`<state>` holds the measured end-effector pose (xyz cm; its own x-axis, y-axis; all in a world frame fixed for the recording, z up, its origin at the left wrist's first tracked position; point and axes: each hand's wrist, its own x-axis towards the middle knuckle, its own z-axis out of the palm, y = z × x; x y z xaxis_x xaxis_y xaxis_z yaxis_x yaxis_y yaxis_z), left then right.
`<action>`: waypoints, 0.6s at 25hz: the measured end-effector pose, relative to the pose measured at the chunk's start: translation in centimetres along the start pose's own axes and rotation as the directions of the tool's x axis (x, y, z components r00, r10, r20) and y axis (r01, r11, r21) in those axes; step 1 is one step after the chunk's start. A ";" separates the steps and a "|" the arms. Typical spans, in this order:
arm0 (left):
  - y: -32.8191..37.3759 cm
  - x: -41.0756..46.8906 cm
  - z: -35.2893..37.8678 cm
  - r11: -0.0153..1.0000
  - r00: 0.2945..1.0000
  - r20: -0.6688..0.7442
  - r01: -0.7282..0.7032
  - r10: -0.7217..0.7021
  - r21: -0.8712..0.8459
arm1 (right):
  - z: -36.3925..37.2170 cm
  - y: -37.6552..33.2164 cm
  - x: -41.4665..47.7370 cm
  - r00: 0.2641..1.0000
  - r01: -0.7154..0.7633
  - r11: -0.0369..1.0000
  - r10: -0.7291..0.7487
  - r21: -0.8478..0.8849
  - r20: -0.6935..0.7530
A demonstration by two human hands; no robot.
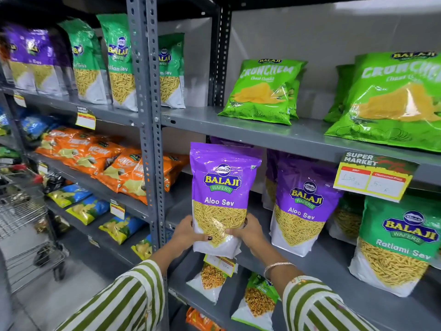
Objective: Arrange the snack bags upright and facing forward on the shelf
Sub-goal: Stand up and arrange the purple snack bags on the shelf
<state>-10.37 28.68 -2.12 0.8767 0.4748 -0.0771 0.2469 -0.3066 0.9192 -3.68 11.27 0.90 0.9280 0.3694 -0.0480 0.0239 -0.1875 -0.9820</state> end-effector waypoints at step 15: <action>0.3 14.1 4.1 0.987 0.993 0.089 -0.084 0.072 0.139 | 0.3 4.1 12.0 0.958 0.067 0.989 -0.100 -0.129 -0.267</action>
<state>3.80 31.92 -4.51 0.9255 0.3760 -0.0447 0.2273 -0.4573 0.8598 7.45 15.17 -3.79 0.9865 0.1294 0.1007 0.1336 -0.2784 -0.9511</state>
